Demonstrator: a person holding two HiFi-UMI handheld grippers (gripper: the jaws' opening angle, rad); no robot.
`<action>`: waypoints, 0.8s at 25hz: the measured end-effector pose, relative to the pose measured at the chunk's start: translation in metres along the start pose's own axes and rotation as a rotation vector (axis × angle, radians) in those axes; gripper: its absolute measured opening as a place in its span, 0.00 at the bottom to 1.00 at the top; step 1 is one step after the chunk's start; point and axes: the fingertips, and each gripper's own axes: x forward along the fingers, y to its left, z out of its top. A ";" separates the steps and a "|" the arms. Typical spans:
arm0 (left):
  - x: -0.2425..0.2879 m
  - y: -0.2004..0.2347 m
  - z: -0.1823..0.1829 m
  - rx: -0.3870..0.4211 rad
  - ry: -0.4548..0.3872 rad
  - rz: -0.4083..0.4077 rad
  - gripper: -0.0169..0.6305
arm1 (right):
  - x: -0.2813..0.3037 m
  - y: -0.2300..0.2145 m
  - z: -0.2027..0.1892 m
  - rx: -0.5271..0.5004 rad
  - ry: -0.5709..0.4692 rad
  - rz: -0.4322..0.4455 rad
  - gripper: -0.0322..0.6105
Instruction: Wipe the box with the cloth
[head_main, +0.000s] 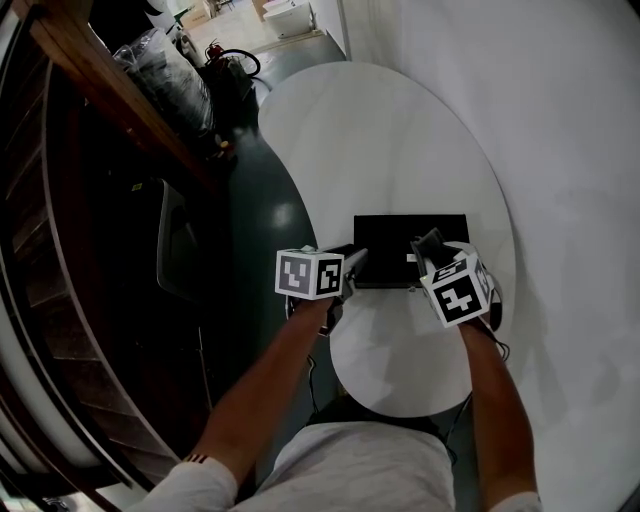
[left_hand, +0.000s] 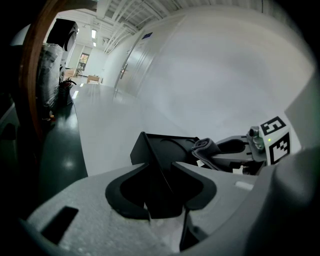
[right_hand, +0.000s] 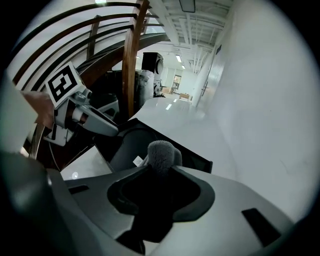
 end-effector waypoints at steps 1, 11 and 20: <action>0.000 0.000 0.000 0.002 0.001 0.000 0.25 | -0.002 -0.004 -0.003 0.006 0.002 -0.006 0.21; -0.002 0.001 -0.001 0.010 0.002 0.010 0.25 | -0.015 -0.030 -0.031 0.082 0.012 -0.045 0.21; -0.013 -0.002 0.001 0.070 -0.010 0.052 0.25 | -0.029 -0.024 -0.012 0.149 -0.091 0.000 0.21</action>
